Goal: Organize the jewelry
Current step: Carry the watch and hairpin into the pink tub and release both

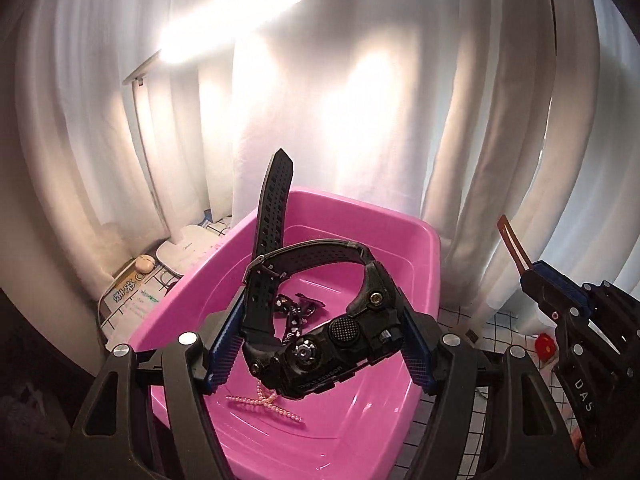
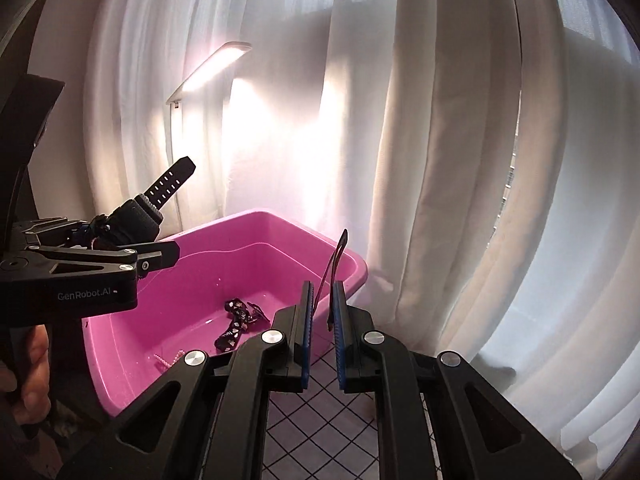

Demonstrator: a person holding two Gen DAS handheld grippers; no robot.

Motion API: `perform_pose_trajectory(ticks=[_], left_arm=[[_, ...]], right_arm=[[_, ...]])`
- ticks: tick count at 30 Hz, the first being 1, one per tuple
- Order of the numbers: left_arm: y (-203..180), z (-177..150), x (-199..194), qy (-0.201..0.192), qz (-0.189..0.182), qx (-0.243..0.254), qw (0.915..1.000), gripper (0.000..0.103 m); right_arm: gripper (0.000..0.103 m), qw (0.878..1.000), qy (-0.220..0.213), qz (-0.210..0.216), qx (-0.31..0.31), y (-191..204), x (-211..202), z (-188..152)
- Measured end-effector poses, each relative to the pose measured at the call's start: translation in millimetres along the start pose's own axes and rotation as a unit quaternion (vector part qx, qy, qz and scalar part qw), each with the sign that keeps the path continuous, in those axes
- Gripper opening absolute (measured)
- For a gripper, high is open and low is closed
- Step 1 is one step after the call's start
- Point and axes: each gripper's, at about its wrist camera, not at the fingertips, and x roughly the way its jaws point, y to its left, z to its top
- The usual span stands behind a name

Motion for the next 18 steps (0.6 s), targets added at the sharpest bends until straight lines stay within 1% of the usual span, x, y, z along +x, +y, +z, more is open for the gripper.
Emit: perform_pose_trajectory(ticks=[3,5,8,12,18], left_arm=[[24.4,1.7,15.4,0.014,0.02,-0.016,0.9996,0.067],[39.5,-2.5,22.9,0.026,0.028,-0.028,0.9989,0.067],[52.2,-8.4,40.4,0.05,0.035,-0.04,0.9973,0.067],[60.2,-15.6,56.0,0.077,0.031,-0.053,0.9951,0.067],[67.2,-21.6,72.1,0.11,0.033,-0.056,0.9918,0.068]], right_arm=[[0.009,0.999,0.014,0.034,-0.007,18.9,30.7,11.6],[0.009,0.998,0.028,0.049,-0.015,32.3,48.8,13.8],[0.01,0.996,0.053,0.066,-0.024,47.9,73.6,13.5],[0.009,0.993,0.085,0.076,-0.023,54.8,100.3,11.9],[0.01,0.988,0.133,0.075,-0.008,51.9,128.0,9.0]])
